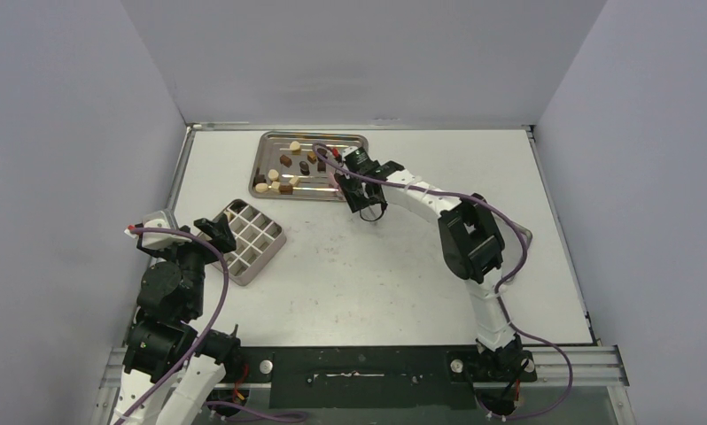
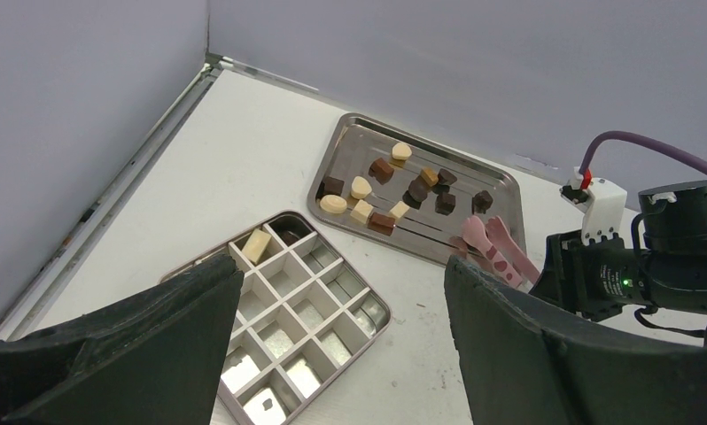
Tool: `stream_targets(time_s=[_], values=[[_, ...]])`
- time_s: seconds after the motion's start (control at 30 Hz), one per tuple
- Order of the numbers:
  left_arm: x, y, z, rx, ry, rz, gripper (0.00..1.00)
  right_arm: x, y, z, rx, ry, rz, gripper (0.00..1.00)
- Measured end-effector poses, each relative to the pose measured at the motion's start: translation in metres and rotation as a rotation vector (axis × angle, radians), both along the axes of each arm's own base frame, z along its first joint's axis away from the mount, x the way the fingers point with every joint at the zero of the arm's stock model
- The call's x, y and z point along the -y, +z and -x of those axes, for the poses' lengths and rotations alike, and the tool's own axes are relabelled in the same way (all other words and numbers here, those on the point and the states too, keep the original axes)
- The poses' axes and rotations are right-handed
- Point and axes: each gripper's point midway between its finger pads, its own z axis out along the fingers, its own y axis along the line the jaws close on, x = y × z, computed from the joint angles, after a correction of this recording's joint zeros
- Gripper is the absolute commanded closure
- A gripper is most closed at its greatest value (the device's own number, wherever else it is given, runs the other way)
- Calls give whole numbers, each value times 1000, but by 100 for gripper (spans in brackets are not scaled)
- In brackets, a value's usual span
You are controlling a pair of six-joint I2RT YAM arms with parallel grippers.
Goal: Pack the chocolate
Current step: Pick up the fake chocolate from the plate.
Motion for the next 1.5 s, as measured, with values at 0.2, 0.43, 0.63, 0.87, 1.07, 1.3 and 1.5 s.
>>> stream_targets(time_s=[0.2, 0.43, 0.63, 0.87, 1.07, 1.3, 1.5], values=[[0, 0, 0, 0, 0, -1, 18, -2, -8, -1, -21, -3, 10, 71], [0, 0, 0, 0, 0, -1, 18, -2, -9, -1, -25, -7, 11, 77], [0, 0, 0, 0, 0, -1, 18, -2, -8, -1, -23, -9, 8, 79], [0, 0, 0, 0, -1, -1, 18, -5, -2, -2, -12, -16, -11, 80], [0, 0, 0, 0, 0, -2, 18, -14, 16, 4, 10, 4, -53, 82], [-1, 0, 0, 0, 4, -2, 18, -41, 44, 19, 50, 51, -140, 80], [-2, 0, 0, 0, 8, -2, 18, -87, 54, 50, 64, 144, -207, 80]])
